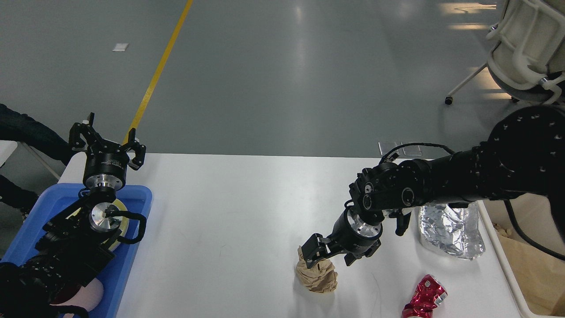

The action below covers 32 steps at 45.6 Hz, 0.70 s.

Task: Tidy desktop
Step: 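Lower the right gripper onto the crumpled tan paper and grasp it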

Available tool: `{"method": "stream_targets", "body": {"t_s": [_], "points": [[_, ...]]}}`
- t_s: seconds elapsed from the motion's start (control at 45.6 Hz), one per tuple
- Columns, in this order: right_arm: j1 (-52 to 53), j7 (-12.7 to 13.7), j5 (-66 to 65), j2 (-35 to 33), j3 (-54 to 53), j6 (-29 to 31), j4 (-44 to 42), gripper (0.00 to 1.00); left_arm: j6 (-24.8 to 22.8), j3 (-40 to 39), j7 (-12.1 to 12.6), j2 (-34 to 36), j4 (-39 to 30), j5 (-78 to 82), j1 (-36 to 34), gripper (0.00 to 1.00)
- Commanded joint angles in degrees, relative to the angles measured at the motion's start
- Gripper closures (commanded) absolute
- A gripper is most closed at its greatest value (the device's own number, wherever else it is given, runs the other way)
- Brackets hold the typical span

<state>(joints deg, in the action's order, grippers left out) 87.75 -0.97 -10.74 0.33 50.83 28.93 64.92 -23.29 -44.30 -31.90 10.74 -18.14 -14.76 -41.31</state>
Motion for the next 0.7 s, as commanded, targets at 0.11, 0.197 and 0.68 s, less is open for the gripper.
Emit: {"method": "stream_targets", "body": {"t_s": [0.11,0.197,0.68], "points": [[-5.1,0.0,0.0,1.7,-0.5,-1.1,-5.0,0.00,0.0,0.0,0.0,0.0,-0.1,0.0,0.0,0.04],[-7.4,0.0,0.0,2.2,-0.5,-1.1,-7.5,0.00,0.0,0.0,0.0,0.0,-0.1,0.0,0.0,0.04],[-12.2,1.0,-0.2,4.6,-0.5,-10.9,-8.7,0.56,0.0,0.0,0.1,0.0,0.0,0.0,0.0,0.04]]}}
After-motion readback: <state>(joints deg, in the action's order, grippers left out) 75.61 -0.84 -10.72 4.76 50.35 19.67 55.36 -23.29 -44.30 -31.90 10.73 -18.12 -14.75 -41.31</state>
